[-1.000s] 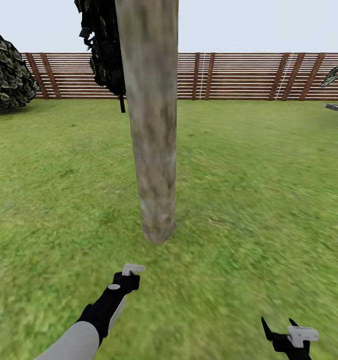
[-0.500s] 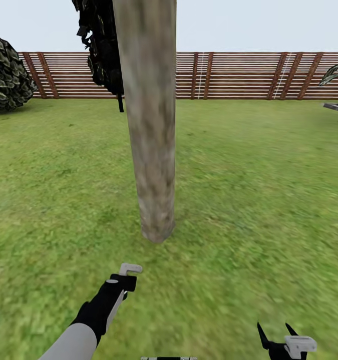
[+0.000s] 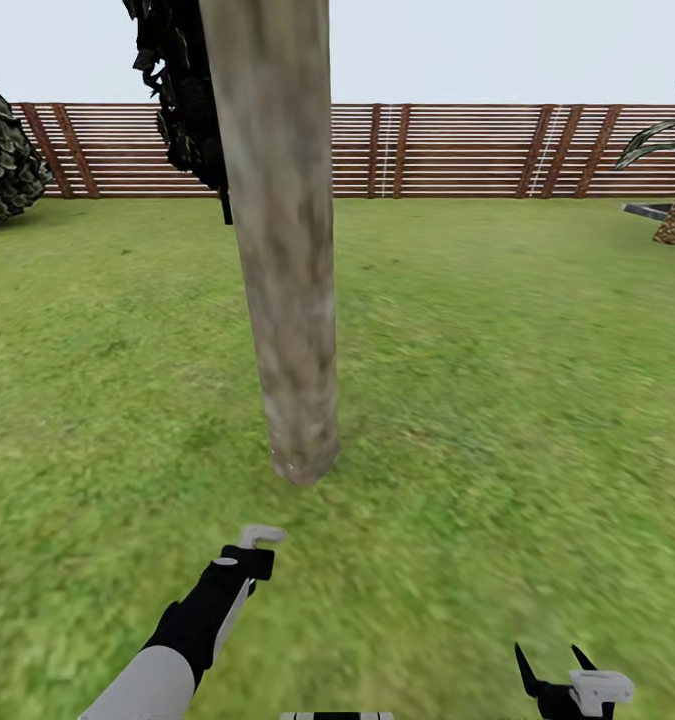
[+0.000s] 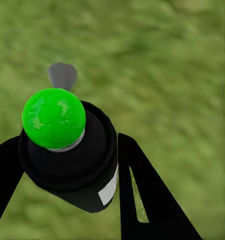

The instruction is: In the garden, pick up the pesticide atomizer on the floor and spray pesticide onto both trees until each tree trunk is fully covered.

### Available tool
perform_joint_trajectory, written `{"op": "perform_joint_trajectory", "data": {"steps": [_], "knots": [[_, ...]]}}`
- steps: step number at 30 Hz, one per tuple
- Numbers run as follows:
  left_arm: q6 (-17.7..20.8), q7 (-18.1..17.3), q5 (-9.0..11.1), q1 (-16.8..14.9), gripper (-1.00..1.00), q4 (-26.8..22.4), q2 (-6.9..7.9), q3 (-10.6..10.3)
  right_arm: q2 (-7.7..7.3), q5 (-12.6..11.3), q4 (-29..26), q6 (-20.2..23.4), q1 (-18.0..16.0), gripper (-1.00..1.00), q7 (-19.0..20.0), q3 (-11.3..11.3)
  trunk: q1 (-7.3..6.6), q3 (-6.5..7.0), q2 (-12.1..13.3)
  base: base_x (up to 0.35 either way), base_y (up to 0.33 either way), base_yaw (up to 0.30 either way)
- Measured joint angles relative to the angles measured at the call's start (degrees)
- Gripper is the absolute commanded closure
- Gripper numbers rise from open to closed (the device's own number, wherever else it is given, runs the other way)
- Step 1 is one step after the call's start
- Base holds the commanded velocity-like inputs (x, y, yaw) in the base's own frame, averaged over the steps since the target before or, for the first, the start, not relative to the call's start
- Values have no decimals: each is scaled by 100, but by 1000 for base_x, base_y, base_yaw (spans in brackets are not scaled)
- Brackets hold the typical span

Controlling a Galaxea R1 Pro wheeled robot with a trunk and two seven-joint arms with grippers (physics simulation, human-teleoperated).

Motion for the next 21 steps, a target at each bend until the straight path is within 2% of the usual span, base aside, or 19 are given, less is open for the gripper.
{"op": "perform_joint_trajectory", "data": {"steps": [7,14,16,17,18,20,21], "knots": [[59,15,13,-159,100,-19,-66,11,0,5,10,0,0,-100,0,0,0,0,0,0,0,-19],[85,-2,-4,-187,100,-159,20,47,0,6,23,0,0,-100,0,2,0,0,0,0,0,0],[257,-6,-7,-190,100,-379,39,50,0,6,25,0,0,-100,0,5,0,0,0,0,0,0],[614,-25,0,-195,100,-603,29,28,0,6,26,0,0,-100,0,6,0,0,0,0,0,0],[811,-39,13,-196,100,-725,-2,4,0,6,25,0,0,-100,0,6,0,0,0,0,0,0],[950,-72,16,-196,100,-831,-72,-41,0,6,26,0,0,-100,0,7,0,0,0,0,0,0],[1007,-142,37,-200,100,-879,-129,-172,0,5,25,0,0,-100,0,7,0,0,0,0,0,0]]}}
